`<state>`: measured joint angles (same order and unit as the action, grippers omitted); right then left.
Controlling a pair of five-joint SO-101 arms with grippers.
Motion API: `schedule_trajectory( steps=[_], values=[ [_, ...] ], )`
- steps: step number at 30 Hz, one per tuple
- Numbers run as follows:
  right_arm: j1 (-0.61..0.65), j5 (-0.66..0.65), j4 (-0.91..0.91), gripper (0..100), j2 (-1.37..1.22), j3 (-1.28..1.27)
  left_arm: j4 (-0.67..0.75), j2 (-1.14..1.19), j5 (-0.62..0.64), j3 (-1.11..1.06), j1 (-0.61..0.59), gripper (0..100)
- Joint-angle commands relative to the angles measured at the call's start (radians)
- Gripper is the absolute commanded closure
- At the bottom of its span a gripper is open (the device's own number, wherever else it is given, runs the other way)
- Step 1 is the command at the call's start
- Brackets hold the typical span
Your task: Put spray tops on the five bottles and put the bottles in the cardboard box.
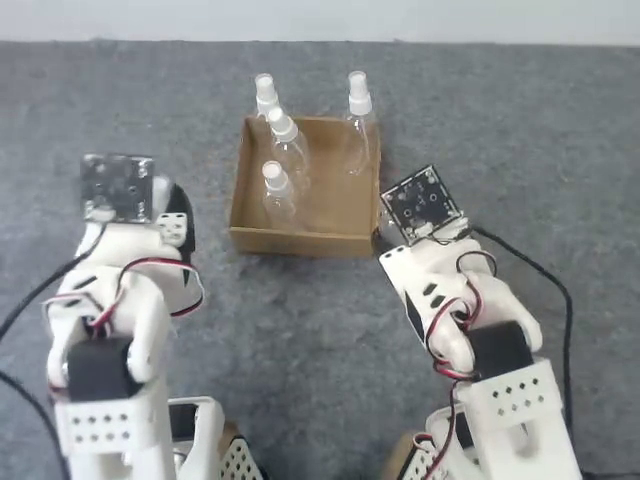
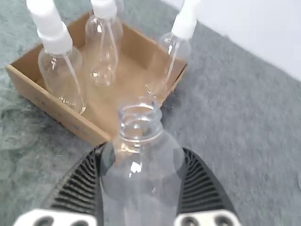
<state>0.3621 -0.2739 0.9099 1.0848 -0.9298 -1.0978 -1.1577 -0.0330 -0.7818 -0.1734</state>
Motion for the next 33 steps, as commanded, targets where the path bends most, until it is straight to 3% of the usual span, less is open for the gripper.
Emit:
schedule_trajectory(
  steps=[1, 9, 13, 19, 33],
  values=[
    [0.019, 0.014, -0.062, 99.1, 0.056, -0.018, 0.071, -0.081, 0.081, 0.021, 0.008, 99],
    [0.111, 0.012, -0.065, 99.1, 0.125, -0.072, 0.196, -0.229, 0.249, -0.064, 0.009, 99],
    [0.159, 0.011, -0.065, 99.1, 0.17, -0.103, 0.264, -0.328, 0.292, -0.127, 0.072, 99],
    [0.223, 0.006, -0.124, 99.1, 0.242, -0.184, 0.273, -0.486, 0.336, -0.159, 0.155, 99],
    [0.383, 0.003, -0.331, 99.1, 0.277, -0.37, 0.273, -0.666, 0.379, -0.254, 0.153, 99]
  ],
)
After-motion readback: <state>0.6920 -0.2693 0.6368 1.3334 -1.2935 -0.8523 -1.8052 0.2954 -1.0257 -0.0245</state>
